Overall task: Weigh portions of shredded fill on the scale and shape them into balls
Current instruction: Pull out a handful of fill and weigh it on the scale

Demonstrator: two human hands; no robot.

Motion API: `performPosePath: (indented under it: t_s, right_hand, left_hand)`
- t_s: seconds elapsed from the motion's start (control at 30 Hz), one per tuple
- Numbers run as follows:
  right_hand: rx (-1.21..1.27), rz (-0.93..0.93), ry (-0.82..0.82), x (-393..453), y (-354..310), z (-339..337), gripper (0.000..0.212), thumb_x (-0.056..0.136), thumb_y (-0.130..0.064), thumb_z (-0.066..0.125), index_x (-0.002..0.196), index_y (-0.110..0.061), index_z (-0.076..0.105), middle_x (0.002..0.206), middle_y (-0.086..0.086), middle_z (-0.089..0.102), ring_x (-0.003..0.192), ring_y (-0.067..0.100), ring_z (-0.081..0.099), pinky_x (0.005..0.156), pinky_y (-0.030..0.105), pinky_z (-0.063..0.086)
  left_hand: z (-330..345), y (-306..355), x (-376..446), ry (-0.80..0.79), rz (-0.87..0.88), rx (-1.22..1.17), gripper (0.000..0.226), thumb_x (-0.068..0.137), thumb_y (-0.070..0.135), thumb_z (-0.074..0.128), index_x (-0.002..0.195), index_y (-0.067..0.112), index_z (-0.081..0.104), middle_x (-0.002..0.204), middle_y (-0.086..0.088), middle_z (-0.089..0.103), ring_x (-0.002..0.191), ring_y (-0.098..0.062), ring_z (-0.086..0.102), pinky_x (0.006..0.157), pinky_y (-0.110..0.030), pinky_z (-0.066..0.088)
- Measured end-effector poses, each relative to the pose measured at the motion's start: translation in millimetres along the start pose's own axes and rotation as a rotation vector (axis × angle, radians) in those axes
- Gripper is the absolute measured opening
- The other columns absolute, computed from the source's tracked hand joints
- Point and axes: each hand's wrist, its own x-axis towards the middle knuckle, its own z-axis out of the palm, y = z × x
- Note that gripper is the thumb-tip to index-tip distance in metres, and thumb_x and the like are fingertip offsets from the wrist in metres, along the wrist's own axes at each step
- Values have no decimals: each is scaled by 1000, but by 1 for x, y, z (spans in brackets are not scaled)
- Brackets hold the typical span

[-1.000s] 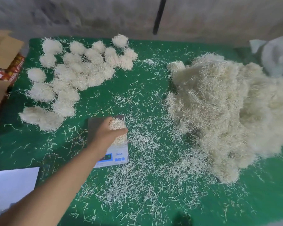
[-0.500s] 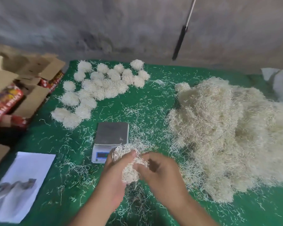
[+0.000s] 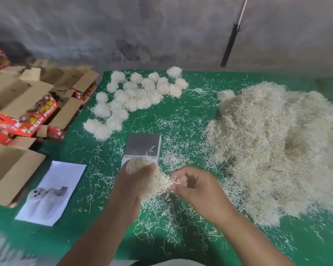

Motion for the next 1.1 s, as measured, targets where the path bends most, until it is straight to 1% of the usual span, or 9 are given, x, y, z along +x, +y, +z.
performPosePath:
  t_s: [0.13, 0.23, 0.3, 0.43, 0.53, 0.7, 0.87, 1.03, 1.1]
  right_hand:
    - [6, 20, 62, -9, 0, -8, 37, 93, -24, 81, 113, -53, 70, 97, 4, 70, 58, 7, 54, 55, 17, 49]
    - [45, 34, 27, -19, 1, -9, 47, 86, -41, 86, 122, -60, 62, 107, -11, 67, 88, 11, 70, 75, 19, 58]
    - [34, 44, 66, -25, 2, -7, 47, 83, -50, 87, 121, -62, 62, 103, -13, 65, 86, 16, 73, 73, 24, 59]
    - [88, 32, 221, -35, 8, -12, 40, 92, -29, 82, 113, -58, 66, 86, 8, 65, 71, 46, 66, 56, 40, 48]
    - [80, 42, 218, -42, 15, -22, 47, 93, -18, 78, 116, -56, 66, 88, 13, 65, 50, 20, 44, 47, 33, 37]
    - [62, 28, 219, -47, 20, -25, 47, 94, -15, 76, 117, -54, 67, 115, -3, 70, 44, 3, 36, 42, 26, 33]
    - [-47, 1, 257, -37, 20, -22, 35, 96, -19, 76, 116, -47, 69, 74, -7, 62, 48, 5, 40, 42, 27, 35]
    - [-86, -1, 286, -27, 14, -25, 32, 95, -24, 79, 108, -52, 72, 66, -7, 61, 47, 2, 43, 43, 21, 39]
    - [-71, -4, 284, -23, 13, -25, 31, 94, -23, 79, 106, -50, 73, 66, -4, 65, 44, 2, 40, 40, 20, 36]
  left_hand:
    - [8, 7, -14, 30, 27, 52, 44, 90, 30, 76, 130, 18, 61, 117, -8, 71, 106, -21, 70, 76, -27, 57]
    - [22, 6, -17, 4, 24, 64, 43, 92, 25, 74, 131, 15, 59, 118, -9, 71, 105, -20, 70, 63, -16, 56]
    - [31, 4, -17, -15, 14, 55, 44, 90, 23, 79, 128, 20, 59, 121, -10, 71, 105, -21, 71, 72, -26, 59]
    - [39, -9, -7, -229, -86, 48, 91, 62, 20, 97, 140, 34, 52, 127, -10, 69, 110, -27, 73, 85, -40, 63]
    - [45, -13, -2, -369, -141, 79, 103, 57, 15, 96, 146, 37, 51, 130, -8, 70, 116, -28, 71, 96, -50, 59]
    - [45, -6, 4, -324, -71, 194, 63, 65, 15, 91, 122, 19, 64, 104, -10, 78, 96, -29, 76, 67, -30, 62]
    - [36, 5, 17, -129, 34, 236, 65, 71, 13, 92, 120, 32, 54, 92, 1, 70, 76, -14, 74, 52, -18, 56]
    - [17, 17, 31, 14, 136, 271, 98, 67, 20, 95, 143, 56, 45, 141, -1, 48, 89, -14, 62, 48, -20, 55]
    - [4, 18, 35, 14, 213, 368, 98, 69, 27, 92, 152, 42, 42, 150, -3, 42, 105, -22, 63, 64, -32, 65]
